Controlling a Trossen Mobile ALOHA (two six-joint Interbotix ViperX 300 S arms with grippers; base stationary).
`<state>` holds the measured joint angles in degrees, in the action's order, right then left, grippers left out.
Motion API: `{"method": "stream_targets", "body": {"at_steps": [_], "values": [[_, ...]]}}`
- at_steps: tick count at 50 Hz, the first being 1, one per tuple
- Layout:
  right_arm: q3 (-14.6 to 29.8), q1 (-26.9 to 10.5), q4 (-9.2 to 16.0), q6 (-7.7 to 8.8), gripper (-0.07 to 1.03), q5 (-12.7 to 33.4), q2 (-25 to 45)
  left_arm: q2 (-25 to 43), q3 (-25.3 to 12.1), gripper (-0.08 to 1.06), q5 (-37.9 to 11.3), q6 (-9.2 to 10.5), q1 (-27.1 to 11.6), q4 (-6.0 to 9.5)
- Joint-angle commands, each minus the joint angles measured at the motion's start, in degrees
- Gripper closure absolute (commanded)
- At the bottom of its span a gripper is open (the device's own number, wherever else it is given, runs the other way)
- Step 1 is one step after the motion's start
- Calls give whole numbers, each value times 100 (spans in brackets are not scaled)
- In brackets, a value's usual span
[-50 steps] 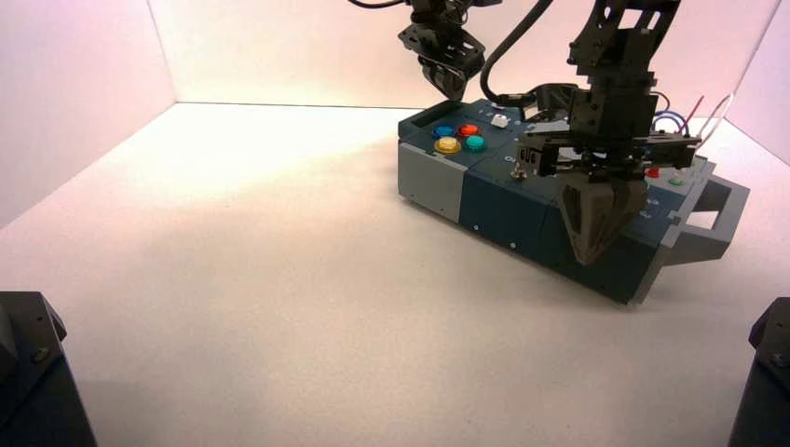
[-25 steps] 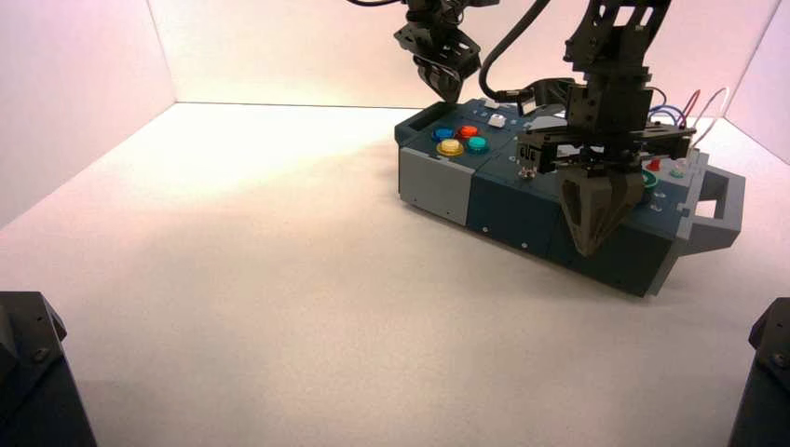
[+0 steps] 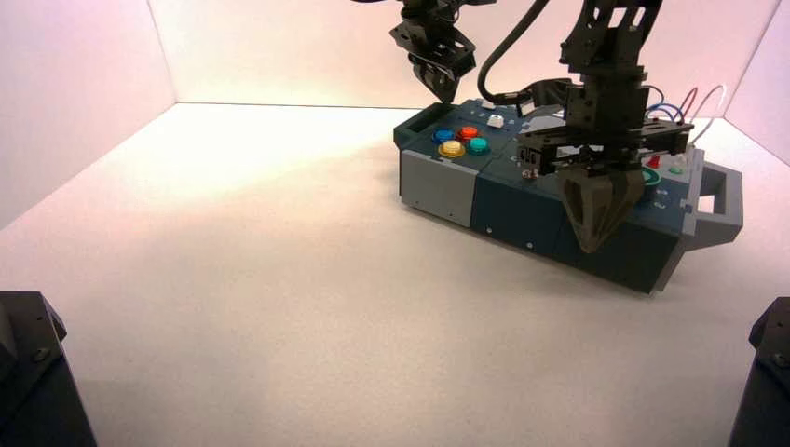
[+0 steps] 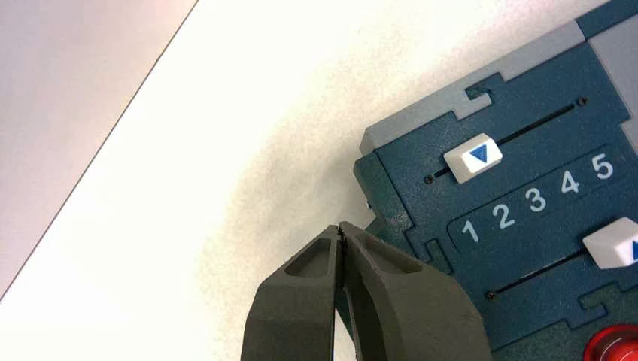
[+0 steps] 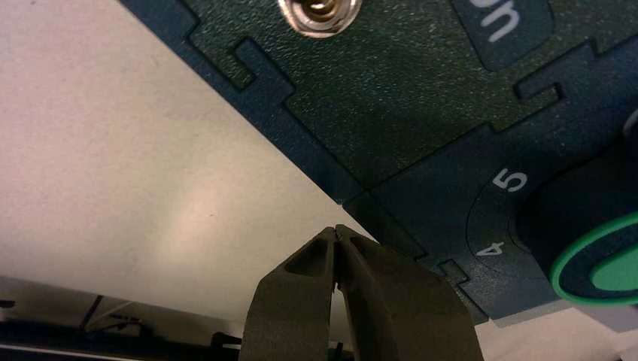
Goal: Rotate the box counterclockwise.
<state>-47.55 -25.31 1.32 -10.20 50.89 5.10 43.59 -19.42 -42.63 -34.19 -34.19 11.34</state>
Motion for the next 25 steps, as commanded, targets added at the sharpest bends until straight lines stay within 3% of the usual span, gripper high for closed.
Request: {"method": "stream_targets", "body": {"at_steps": [1, 25], "values": [[97, 343, -264, -44, 98, -88, 26, -114, 123, 101, -88, -88, -70, 18], [132, 466, -413, -53, 98, 35, 35, 44, 0, 101, -88, -176, -70, 18]]}}
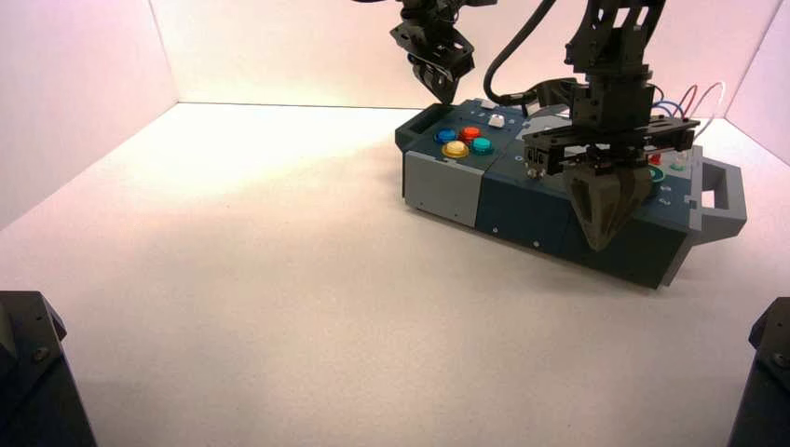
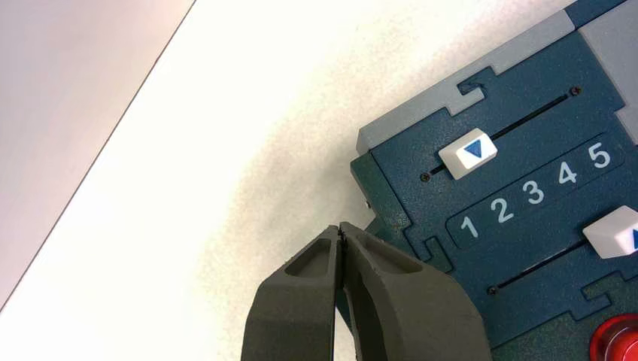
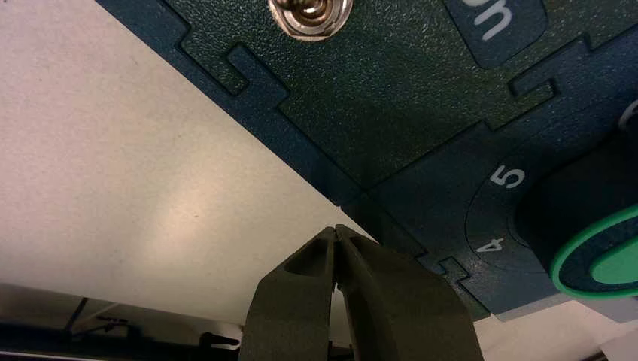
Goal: Rotate the box counterclockwise.
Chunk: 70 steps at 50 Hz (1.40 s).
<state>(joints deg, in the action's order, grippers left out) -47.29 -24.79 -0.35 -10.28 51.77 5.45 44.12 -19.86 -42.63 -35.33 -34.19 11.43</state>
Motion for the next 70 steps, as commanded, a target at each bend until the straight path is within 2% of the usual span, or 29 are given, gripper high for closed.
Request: {"method": "stream_targets", "body": {"at_steps": [1, 14, 55, 70], "values": [[105, 439, -255, -44, 98, -44, 0, -9, 44, 101, -97, -62, -70, 9], [158, 729, -448, -44, 98, 0, 9, -9, 88, 101, -88, -88, -70, 18], [686, 738, -826, -44, 98, 193, 448, -79, 413, 101, -114, -149, -70, 18], [800, 932, -976, -53, 98, 352, 448, -114, 510, 101, -114, -167, -97, 18]]}}
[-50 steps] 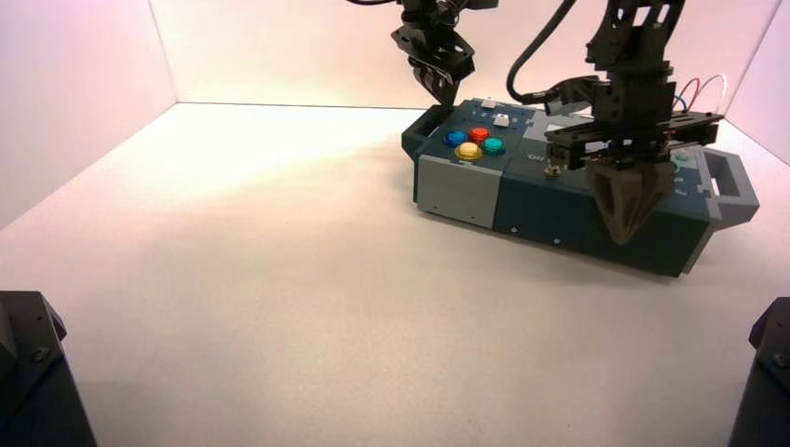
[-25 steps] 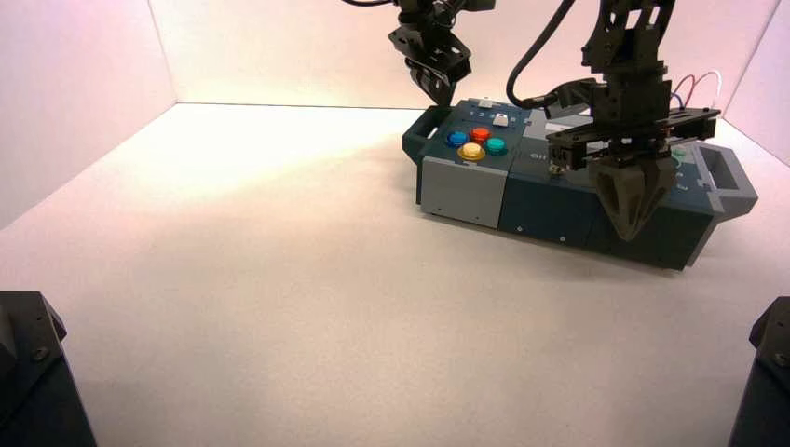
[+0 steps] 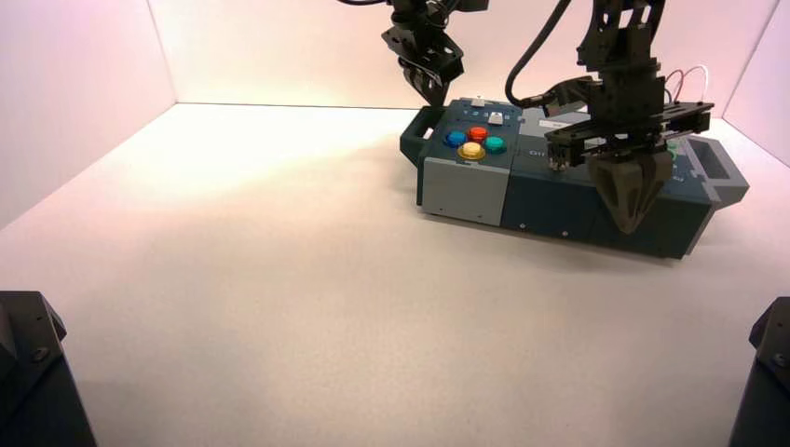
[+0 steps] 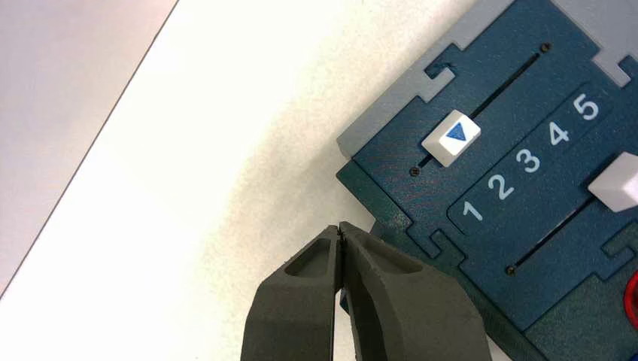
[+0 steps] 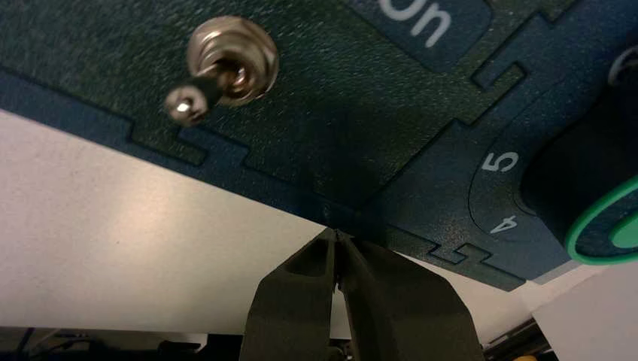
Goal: Rotate the box counterclockwise.
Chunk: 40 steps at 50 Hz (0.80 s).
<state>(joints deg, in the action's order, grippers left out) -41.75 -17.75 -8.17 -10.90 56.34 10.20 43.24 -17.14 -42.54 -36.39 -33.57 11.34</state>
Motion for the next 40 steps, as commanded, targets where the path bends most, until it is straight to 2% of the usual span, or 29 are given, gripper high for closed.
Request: {"method": "stream_targets", "body": {"at_steps": [1, 16, 40], "values": [[255, 229, -202, 9, 98, -105, -26, -26, 246, 101, -123, -62, -158, 26], [387, 325, -413, 0, 98, 44, -9, -70, 352, 101, -123, -79, -272, 26], [853, 387, -765, 9, 98, 316, 149, -167, 545, 101, -114, -79, -387, 35]]}}
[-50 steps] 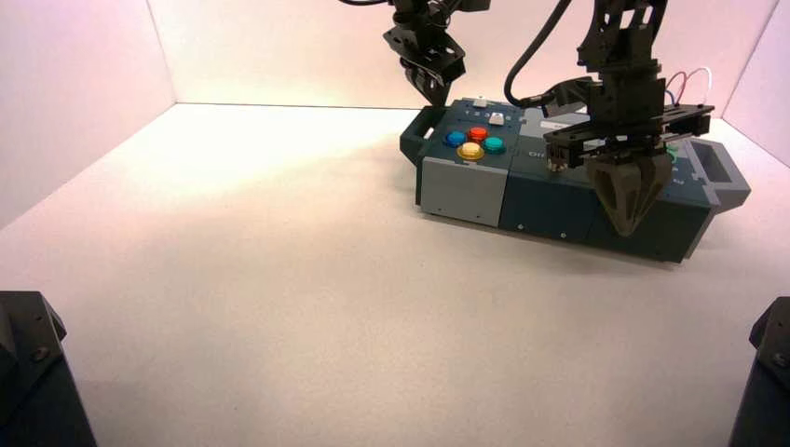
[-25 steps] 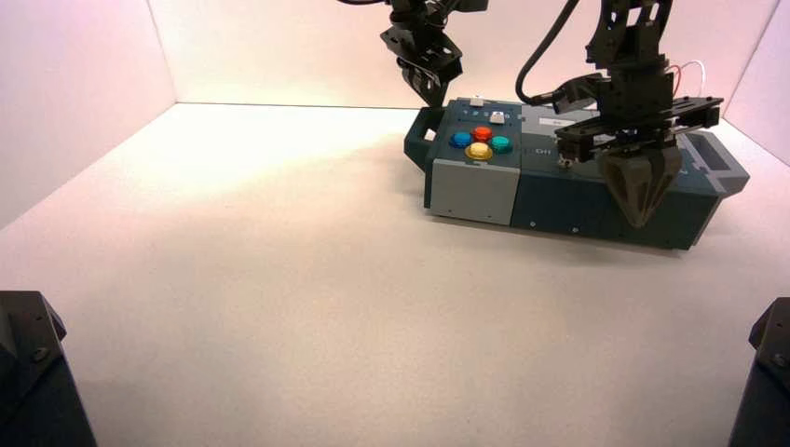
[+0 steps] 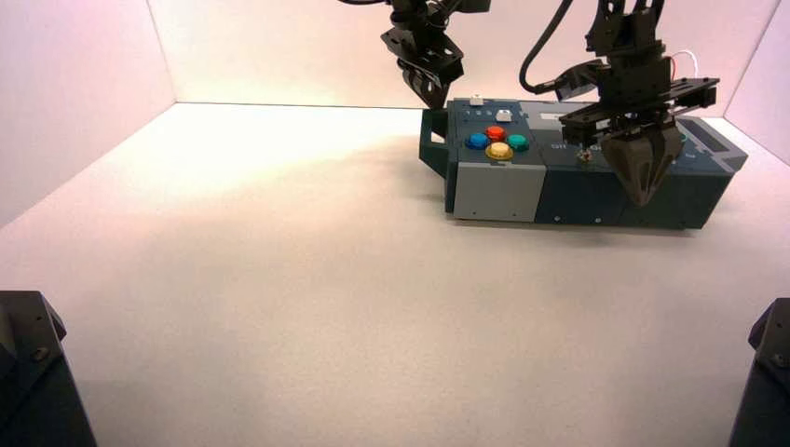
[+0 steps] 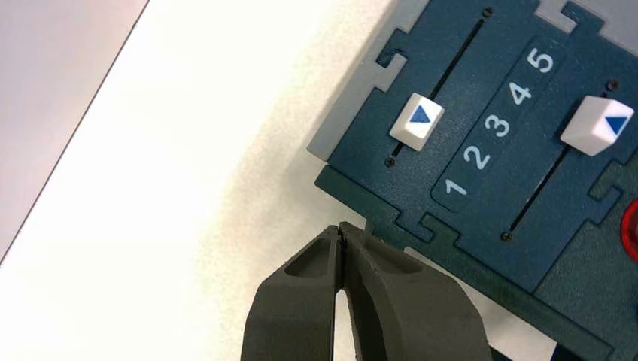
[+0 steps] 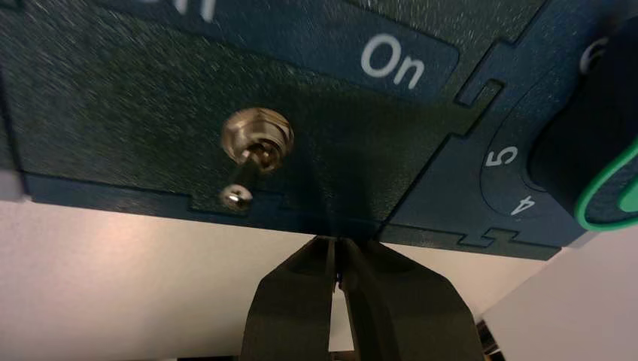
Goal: Rotate the box counterclockwise.
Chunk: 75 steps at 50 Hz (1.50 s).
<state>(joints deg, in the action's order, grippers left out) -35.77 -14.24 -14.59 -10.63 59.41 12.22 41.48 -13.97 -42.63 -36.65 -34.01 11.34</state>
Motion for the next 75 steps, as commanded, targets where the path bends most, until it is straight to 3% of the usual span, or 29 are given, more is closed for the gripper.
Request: {"method": "stream_targets", "body": {"at_steps": [1, 35, 75], "values": [[264, 44, -141, -26, 98, 9, -35, 9, 237, 101, -105, -53, -343, 35], [316, 387, -501, -18, 98, -185, 281, -35, 360, 101, -88, -62, -457, 35], [589, 387, -624, -9, 98, -281, 211, -325, 589, 101, -44, -62, -642, 70]]}}
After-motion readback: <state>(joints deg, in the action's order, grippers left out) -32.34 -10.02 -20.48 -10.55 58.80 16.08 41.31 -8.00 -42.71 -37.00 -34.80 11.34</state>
